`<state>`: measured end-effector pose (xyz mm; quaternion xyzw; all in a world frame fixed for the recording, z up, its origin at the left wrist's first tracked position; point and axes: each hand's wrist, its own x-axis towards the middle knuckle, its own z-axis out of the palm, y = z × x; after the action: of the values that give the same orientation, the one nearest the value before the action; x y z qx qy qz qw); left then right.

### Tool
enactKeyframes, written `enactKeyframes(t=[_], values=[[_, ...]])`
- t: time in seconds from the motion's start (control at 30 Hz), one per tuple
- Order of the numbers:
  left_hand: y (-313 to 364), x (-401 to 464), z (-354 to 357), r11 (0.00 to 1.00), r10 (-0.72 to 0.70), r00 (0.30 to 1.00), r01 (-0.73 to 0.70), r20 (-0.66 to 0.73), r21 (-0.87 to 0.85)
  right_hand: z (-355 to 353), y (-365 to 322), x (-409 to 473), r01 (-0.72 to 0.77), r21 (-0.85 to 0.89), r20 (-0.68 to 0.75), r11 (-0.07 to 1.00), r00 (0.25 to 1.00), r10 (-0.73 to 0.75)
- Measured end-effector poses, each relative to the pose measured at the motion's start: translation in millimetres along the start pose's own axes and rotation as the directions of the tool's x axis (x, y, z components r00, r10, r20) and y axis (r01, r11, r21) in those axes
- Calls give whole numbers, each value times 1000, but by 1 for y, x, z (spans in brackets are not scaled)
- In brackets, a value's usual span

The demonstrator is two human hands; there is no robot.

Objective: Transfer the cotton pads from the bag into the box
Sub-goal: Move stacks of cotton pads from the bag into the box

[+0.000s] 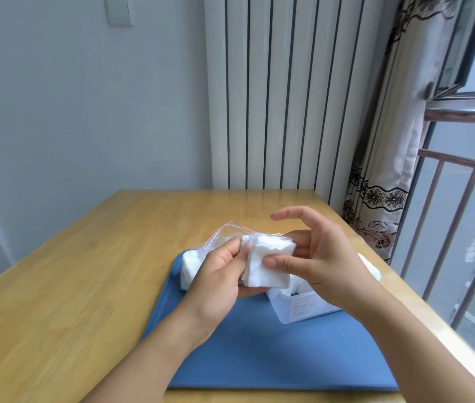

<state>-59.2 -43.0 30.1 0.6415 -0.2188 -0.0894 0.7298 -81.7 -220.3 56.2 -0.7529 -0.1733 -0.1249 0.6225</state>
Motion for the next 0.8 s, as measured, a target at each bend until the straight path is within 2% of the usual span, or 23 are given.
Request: enactKeyframes(t=[0.13,0.23,0.3,0.4,0.53,0.6,0.7,0.73,0.8], values=[[2,-1,1,1000,0,999,1,40,-25,4,1,2,29,-44,-81,999,996,-33],[-1,-1,3,999,42,998,-42,48,-2,4,5,1,97,-105,-172,990,978,-114],[-1,-1,5,998,48,996,-46,71,-33,7,5,-1,130,-109,-184,986,972,-148],[-4,-3,9,997,12,991,-2,137,-76,17,4,-3,43,85,-88,995,995,-35],[-11,-7,9,998,-36,965,20,258,62,29,6,-8,-29,-27,62,999,998,31],[-11,-5,9,996,22,980,-39,198,80,16,1,-6,-27,-78,82,997,996,33],[-10,0,7,989,139,989,-136,-55,58,-9,-6,-1,-38,-179,99,983,994,56],[-11,2,5,987,155,983,-151,-98,47,-13,-9,0,-53,-191,119,980,990,76],[-15,3,3,985,166,982,-160,-94,62,-15,-9,-1,-96,-207,144,974,981,127]])
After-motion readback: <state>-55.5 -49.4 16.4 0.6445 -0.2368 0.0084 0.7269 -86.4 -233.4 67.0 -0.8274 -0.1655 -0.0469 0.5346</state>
